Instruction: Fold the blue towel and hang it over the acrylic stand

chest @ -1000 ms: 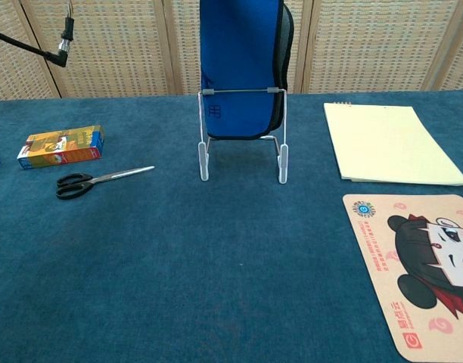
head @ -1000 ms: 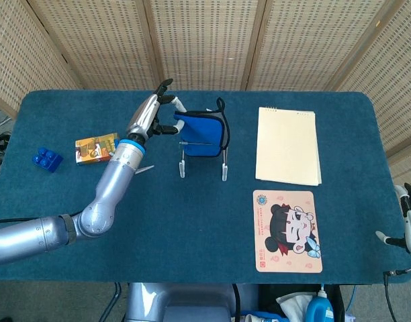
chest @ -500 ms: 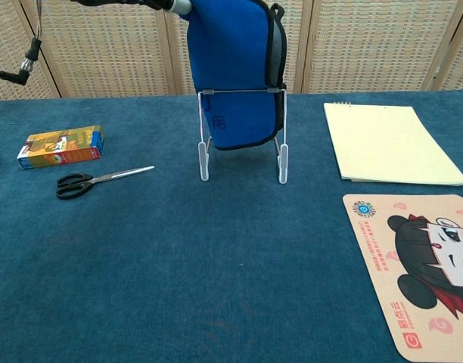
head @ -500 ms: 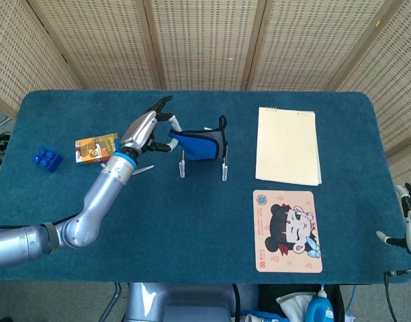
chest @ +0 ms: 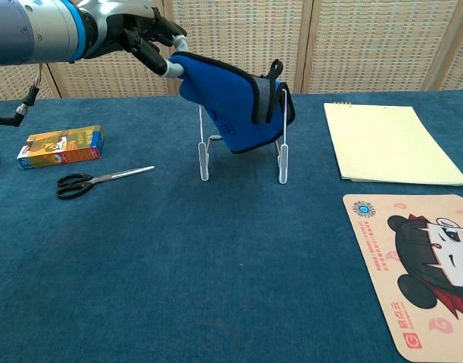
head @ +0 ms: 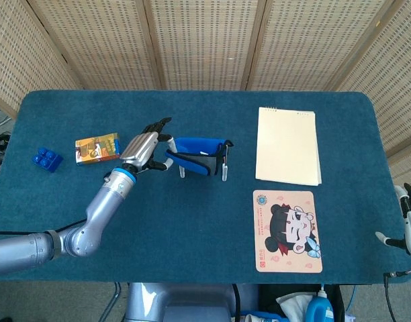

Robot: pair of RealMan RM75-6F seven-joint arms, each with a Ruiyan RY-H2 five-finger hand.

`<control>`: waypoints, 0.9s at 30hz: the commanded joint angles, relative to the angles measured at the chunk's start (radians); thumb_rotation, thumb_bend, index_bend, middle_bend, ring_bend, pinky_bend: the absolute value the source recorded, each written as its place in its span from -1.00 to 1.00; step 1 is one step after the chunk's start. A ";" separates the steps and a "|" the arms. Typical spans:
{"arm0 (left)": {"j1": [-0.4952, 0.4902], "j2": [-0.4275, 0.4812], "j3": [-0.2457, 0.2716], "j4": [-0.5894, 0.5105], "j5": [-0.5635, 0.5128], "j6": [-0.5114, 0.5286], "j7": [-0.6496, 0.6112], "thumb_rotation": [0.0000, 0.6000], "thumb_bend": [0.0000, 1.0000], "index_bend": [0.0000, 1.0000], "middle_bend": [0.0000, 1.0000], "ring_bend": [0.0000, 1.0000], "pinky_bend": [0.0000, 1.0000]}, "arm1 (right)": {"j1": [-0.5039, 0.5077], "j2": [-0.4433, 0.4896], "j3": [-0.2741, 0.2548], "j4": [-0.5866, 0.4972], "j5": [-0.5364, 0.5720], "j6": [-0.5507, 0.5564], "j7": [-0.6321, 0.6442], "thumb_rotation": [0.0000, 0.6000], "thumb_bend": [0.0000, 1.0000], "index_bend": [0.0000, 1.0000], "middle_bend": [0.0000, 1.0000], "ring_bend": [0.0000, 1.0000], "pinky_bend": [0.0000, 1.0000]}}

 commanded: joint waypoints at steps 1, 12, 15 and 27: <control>0.000 -0.021 0.027 0.020 0.029 0.020 0.024 1.00 -0.11 0.81 -1.00 -1.00 -1.00 | 0.000 0.001 0.001 0.000 0.001 0.000 0.002 1.00 -1.00 -1.00 -1.00 -1.00 -1.00; -0.011 -0.043 0.099 0.048 0.082 0.119 0.177 1.00 -0.38 -1.00 -1.00 -1.00 -1.00 | 0.001 0.000 0.000 0.004 0.000 -0.003 0.005 1.00 -1.00 -1.00 -1.00 -1.00 -1.00; 0.006 -0.044 0.091 0.046 0.131 0.116 0.134 1.00 -0.51 -1.00 -1.00 -1.00 -1.00 | 0.000 0.000 0.000 0.003 0.000 -0.002 0.005 1.00 -1.00 -1.00 -1.00 -1.00 -1.00; 0.075 -0.006 0.066 0.018 0.272 0.094 -0.031 1.00 -0.68 -1.00 -1.00 -1.00 -1.00 | -0.001 0.001 -0.002 -0.004 -0.008 0.005 0.001 1.00 -1.00 -1.00 -1.00 -1.00 -1.00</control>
